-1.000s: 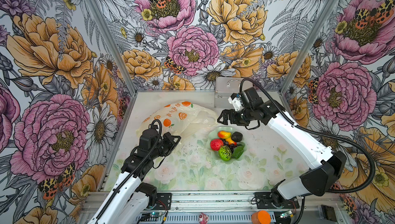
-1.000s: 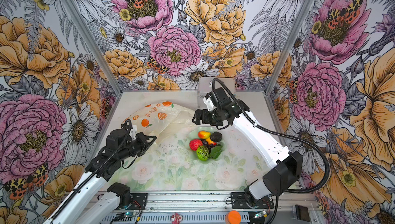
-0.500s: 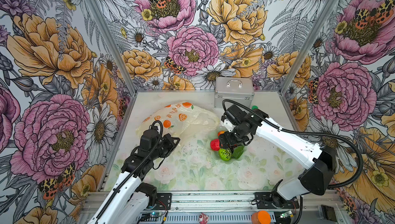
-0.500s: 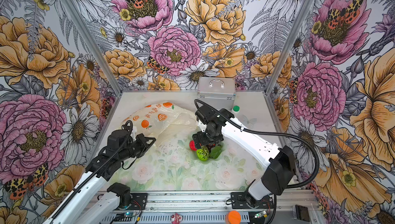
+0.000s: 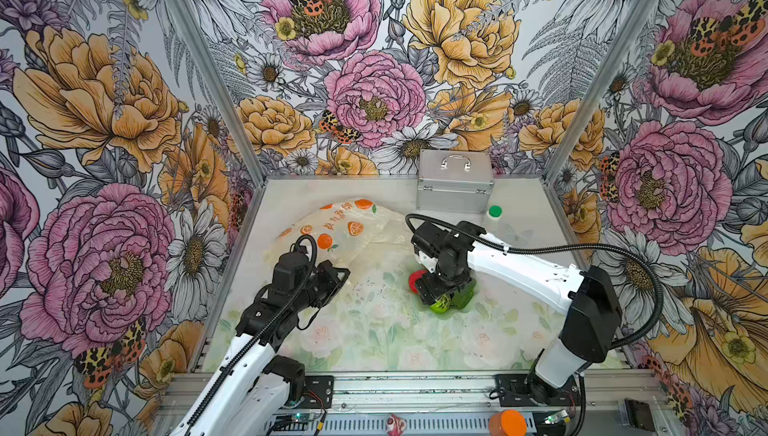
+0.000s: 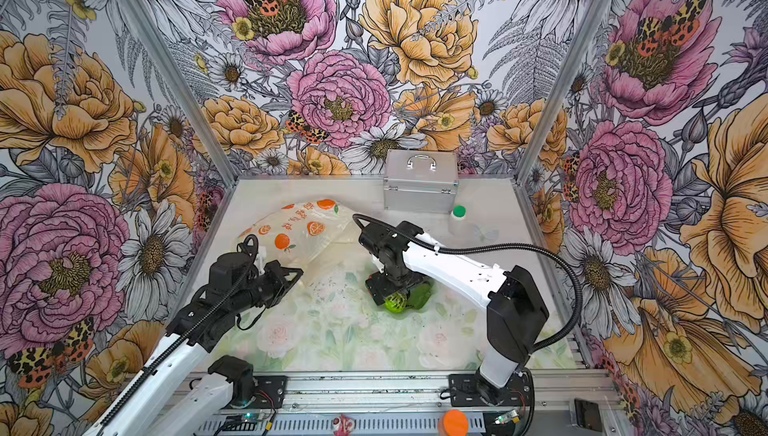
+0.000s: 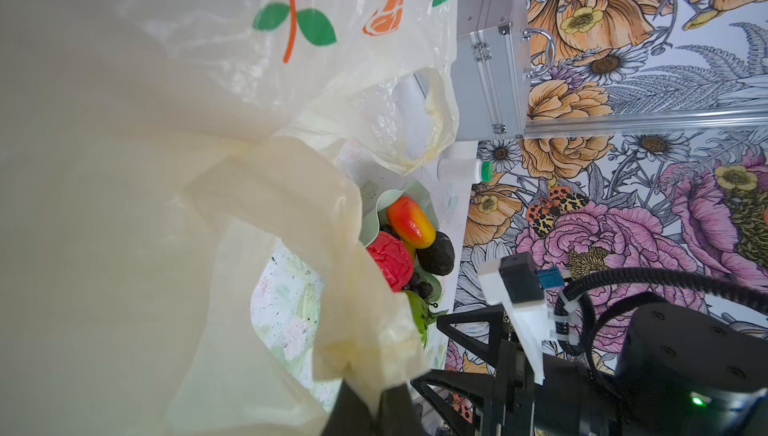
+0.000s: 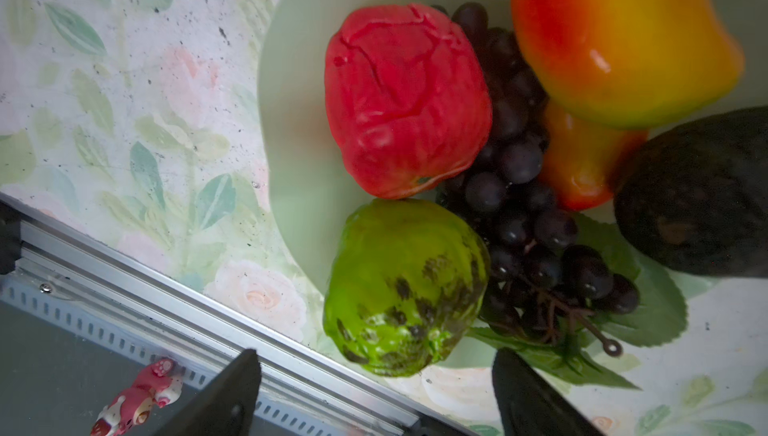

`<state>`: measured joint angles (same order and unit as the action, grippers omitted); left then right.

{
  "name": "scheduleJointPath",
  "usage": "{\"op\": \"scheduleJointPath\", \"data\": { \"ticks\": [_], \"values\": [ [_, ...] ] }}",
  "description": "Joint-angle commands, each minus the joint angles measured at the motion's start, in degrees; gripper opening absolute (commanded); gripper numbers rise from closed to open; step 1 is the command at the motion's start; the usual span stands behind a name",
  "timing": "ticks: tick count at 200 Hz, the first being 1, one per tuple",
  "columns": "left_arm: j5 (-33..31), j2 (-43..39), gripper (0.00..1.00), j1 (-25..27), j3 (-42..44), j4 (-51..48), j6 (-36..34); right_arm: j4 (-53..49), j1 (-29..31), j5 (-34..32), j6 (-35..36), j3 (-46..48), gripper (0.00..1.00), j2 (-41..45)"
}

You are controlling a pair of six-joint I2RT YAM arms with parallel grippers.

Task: Place the fruits into the plastic bag
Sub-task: 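Move the right gripper down over the green guava in the dish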

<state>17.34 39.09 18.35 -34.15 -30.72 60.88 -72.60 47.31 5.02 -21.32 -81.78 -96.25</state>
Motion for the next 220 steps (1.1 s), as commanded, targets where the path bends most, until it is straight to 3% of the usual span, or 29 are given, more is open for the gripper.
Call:
{"op": "scheduleJointPath", "data": {
  "ticks": [1, 94, 220],
  "values": [
    [-0.80, 0.01, 0.00, -0.07, -0.79, -0.22, -0.77, 0.18, 0.46, -2.00, 0.65, 0.50, 0.89, -1.53],
    [-0.96, -0.45, 0.00, -0.07, -0.51, -0.23, 0.13, 1.90, 0.46, -3.29, 0.23, 3.18, 0.84, -3.70],
    [-1.00, -0.66, 0.00, -0.12, -0.10, -0.17, 0.66, 4.59, 0.15, -5.63, -1.13, 5.09, 0.57, -0.39]
  ]
}}
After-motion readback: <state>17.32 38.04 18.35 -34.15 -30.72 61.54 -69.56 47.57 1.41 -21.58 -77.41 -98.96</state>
